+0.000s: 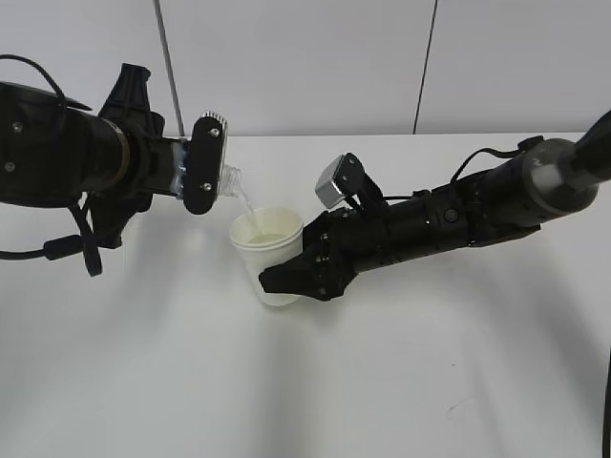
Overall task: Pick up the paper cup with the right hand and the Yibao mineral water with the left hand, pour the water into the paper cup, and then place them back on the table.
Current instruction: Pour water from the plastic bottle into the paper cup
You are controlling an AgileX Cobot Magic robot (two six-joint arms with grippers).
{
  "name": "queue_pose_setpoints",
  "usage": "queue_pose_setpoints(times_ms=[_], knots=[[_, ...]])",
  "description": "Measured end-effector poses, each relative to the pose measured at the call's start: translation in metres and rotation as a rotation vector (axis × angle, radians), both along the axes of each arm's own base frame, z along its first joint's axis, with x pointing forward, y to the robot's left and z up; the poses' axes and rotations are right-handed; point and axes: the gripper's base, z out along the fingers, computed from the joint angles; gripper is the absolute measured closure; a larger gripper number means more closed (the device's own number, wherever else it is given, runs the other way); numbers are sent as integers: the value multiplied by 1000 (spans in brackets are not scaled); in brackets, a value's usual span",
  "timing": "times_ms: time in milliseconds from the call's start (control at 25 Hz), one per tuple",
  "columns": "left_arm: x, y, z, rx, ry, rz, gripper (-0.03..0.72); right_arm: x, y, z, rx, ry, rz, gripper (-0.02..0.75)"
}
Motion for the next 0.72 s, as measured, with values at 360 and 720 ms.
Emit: queue_pose_setpoints(times_ms=[360, 720], knots=[[-1, 0, 2, -73, -4, 45, 341, 0, 0, 0, -1, 0, 1, 188], [-6, -7, -1, -244, 41, 115, 341, 0, 0, 0, -1, 0, 1, 188]])
